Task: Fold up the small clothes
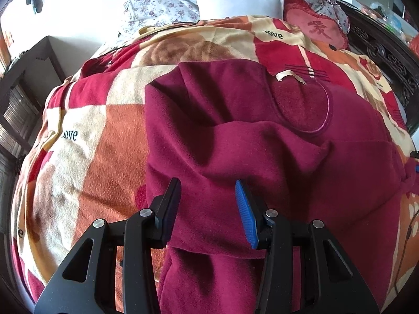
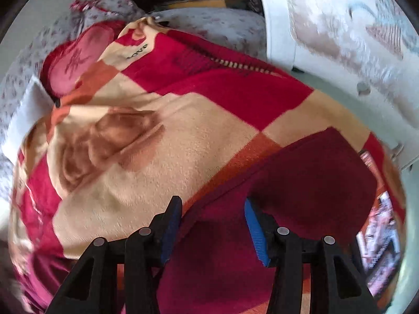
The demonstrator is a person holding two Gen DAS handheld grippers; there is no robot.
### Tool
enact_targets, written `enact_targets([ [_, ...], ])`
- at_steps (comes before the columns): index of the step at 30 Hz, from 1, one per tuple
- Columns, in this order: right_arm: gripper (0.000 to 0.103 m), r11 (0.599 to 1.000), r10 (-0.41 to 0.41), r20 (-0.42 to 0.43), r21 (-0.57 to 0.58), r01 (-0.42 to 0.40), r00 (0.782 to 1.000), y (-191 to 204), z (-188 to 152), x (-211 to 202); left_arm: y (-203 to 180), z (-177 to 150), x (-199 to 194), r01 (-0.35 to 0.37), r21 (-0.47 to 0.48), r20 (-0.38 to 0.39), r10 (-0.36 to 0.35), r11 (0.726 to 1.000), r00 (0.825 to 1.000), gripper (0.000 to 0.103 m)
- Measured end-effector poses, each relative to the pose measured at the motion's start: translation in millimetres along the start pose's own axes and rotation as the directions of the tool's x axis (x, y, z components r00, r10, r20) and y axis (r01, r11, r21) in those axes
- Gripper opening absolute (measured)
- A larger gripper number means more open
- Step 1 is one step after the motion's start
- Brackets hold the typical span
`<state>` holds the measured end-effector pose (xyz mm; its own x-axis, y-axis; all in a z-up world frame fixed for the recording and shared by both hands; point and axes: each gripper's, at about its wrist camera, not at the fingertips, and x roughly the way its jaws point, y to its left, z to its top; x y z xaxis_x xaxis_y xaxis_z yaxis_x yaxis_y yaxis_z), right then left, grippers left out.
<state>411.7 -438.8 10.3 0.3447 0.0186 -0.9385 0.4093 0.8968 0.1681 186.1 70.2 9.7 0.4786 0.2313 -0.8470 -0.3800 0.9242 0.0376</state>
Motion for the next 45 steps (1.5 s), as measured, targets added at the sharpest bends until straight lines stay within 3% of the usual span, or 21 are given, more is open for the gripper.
enact_targets([
  [2, 0.039, 0.999, 0.035, 0.013, 0.006, -0.035, 0.999, -5, 4, 0, 0, 0, 0, 0.002, -0.001, 0.0, -0.002, 1.0, 1.0, 0.043],
  [3, 0.021, 0.999, 0.04, 0.015, -0.011, -0.04, 0.999, -5, 5, -1, 1, 0, -1, 0.003, -0.002, 0.0, -0.003, 1.0, 1.0, 0.043],
  [4, 0.009, 0.998, 0.055, 0.011, -0.03, -0.054, 0.998, -7, 4, -3, 2, -1, -2, 0.005, -0.003, 0.001, -0.005, 1.0, 1.0, 0.043],
  [9, 0.004, 0.979, 0.17, 0.109, -0.13, -0.156, 0.979, 3, -11, -50, 18, 2, -12, 0.001, -0.037, 0.024, 0.0, 0.999, 1.0, 0.043],
  [13, 0.004, 0.893, 0.381, 0.142, -0.312, -0.324, 0.913, 43, -36, -115, 36, 10, -26, 0.002, -0.085, 0.06, 0.004, 0.996, 0.998, 0.043],
  [16, 0.004, 0.768, 0.528, 0.088, -0.476, -0.43, 0.845, 91, -65, -156, 50, 16, -39, 0.016, -0.133, 0.092, -0.004, 0.991, 0.996, 0.043],
  [18, 0.004, 0.637, 0.611, 0.012, -0.6, -0.484, 0.791, 134, -99, -178, 58, 17, -46, 0.03, -0.163, 0.11, -0.012, 0.986, 0.994, 0.043],
  [21, 0.004, 0.47, 0.658, -0.131, -0.697, -0.541, 0.742, 184, -154, -183, 67, 15, -50, 0.038, -0.185, 0.123, -0.016, 0.982, 0.992, 0.043],
  [22, 0.004, 0.41, 0.655, -0.192, -0.722, -0.558, 0.73, 203, -181, -175, 69, 14, -49, 0.044, -0.19, 0.12, -0.021, 0.981, 0.993, 0.043],
  [23, 0.004, 0.383, 0.643, -0.223, -0.735, -0.56, 0.733, 214, -198, -165, 71, 12, -47, 0.049, -0.194, 0.112, -0.028, 0.98, 0.993, 0.043],
  [25, 0.004, 0.334, 0.573, -0.312, -0.756, -0.564, 0.758, 237, -243, -132, 73, 10, -40, 0.066, -0.202, 0.09, -0.049, 0.977, 0.995, 0.043],
  [28, 0.008, 0.332, 0.418, -0.436, -0.743, -0.581, 0.797, 253, -285, -80, 72, 5, -35, 0.086, -0.196, 0.079, -0.072, 0.977, 0.994, 0.043],
  [30, 0.013, 0.349, 0.407, -0.419, -0.75, -0.562, 0.812, 247, -286, -73, 69, 5, -33, 0.11, -0.181, 0.079, -0.097, 0.977, 0.992, 0.043],
  [33, 0.024, 0.377, 0.45, -0.419, -0.712, -0.593, 0.789, 228, -267, -80, 62, 11, -29, 0.13, -0.176, 0.099, -0.114, 0.976, 0.989, 0.057],
  [34, 0.028, 0.389, 0.459, -0.407, -0.707, -0.591, 0.79, 221, -259, -82, 59, 15, -27, 0.146, -0.176, 0.109, -0.128, 0.974, 0.986, 0.06],
  [37, 0.032, 0.434, 0.467, -0.364, -0.699, -0.568, 0.806, 201, -245, -92, 45, 30, -13, 0.189, -0.165, 0.099, -0.174, 0.968, 0.98, 0.062],
  [39, 0.033, 0.461, 0.482, -0.354, -0.675, -0.576, 0.801, 194, -234, -93, 32, 42, 3, 0.212, -0.156, 0.073, -0.203, 0.965, 0.977, 0.062],
  [45, 0.033, 0.525, 0.507, -0.325, -0.619, -0.585, 0.798, 163, -216, -95, -1, 71, 44, 0.196, -0.077, -0.015, -0.198, 0.978, 0.98, 0.062],
])
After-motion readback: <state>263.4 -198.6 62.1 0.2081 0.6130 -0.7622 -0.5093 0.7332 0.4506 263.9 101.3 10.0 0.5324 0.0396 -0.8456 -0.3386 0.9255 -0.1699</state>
